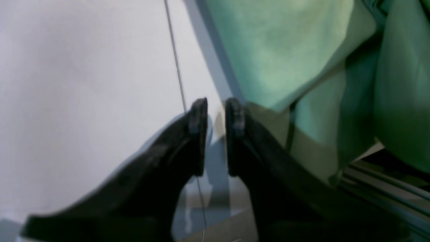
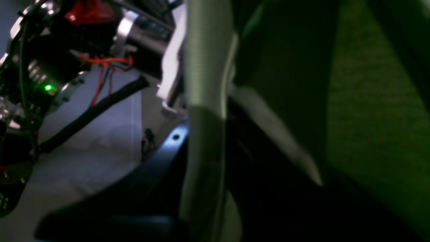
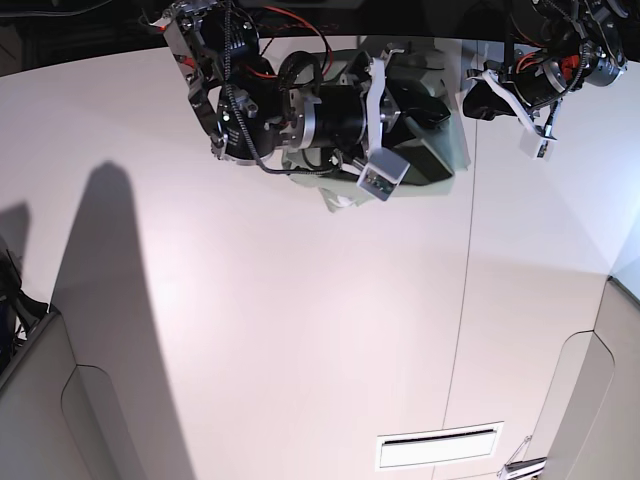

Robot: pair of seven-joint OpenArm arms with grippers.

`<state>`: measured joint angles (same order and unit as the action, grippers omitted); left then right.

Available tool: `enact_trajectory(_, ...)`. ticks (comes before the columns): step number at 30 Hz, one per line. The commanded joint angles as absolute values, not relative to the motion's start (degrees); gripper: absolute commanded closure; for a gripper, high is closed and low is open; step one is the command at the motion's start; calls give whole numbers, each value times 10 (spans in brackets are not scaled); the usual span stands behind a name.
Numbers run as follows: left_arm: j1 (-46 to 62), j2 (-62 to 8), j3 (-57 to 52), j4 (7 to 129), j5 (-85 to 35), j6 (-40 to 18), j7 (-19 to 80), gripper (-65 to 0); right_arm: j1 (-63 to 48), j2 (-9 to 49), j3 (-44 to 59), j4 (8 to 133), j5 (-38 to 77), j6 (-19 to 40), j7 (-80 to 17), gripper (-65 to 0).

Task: Fold the T-shirt properly
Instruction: 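Fold the strip over again with the left gripper toward the right gripper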

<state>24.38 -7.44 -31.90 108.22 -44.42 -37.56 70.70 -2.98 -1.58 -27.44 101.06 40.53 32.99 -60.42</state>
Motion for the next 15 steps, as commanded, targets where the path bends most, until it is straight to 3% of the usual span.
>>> enact_trajectory(1, 243, -79, -321, 1090, -452, -380, 701, -124, -22, -22, -281, 1020, 420, 332, -587, -18)
enact_trajectory(3, 243, -79, -321, 1090, -452, -380, 701, -124, -22, -25, -287, 1020, 424, 332, -587, -214)
enact_trajectory(5, 243, -79, -321, 1090, -452, -380, 701, -124, -22, -30, -289, 1020, 442, 332, -587, -327)
enact_trajectory(15, 243, -80, -321, 1090, -452, -380, 701, -124, -7, -52, -289, 1023, 570, 333, -594, -334)
